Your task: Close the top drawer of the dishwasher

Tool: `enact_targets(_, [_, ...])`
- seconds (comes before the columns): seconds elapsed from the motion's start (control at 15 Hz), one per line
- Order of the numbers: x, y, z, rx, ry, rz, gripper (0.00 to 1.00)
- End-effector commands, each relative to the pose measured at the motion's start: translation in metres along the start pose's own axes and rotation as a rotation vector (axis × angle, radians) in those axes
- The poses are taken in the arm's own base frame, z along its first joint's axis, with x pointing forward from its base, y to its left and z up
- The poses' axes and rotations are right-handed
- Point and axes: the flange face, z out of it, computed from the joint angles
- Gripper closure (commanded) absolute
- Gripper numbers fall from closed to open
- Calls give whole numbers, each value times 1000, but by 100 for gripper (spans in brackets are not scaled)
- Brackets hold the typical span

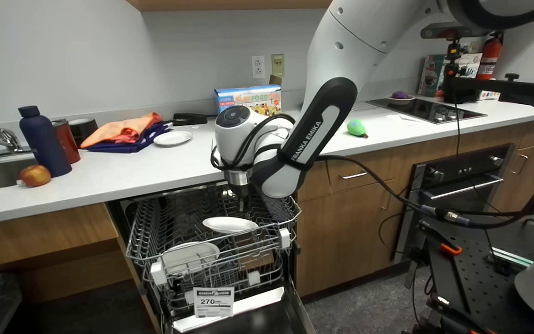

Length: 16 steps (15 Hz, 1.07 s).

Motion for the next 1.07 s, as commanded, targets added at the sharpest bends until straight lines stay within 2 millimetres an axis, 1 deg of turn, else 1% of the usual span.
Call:
enact_targets(0.0, [17, -18, -36, 80, 92, -18, 100])
enact_targets(0.2, [34, -51, -65, 197, 159, -46, 100])
enact_targets(0.33, [43, -73, -72, 252, 171, -64, 100])
enact_targets(0.47, [46, -90, -65, 264, 155, -75, 100])
enact_targets(0.6, [43, -99, -51, 257, 130, -76, 100])
enact_targets(0.8, [36, -102, -27, 240, 90, -75, 100])
enact_targets(1.0, [29, -101, -4, 228, 49, -74, 100])
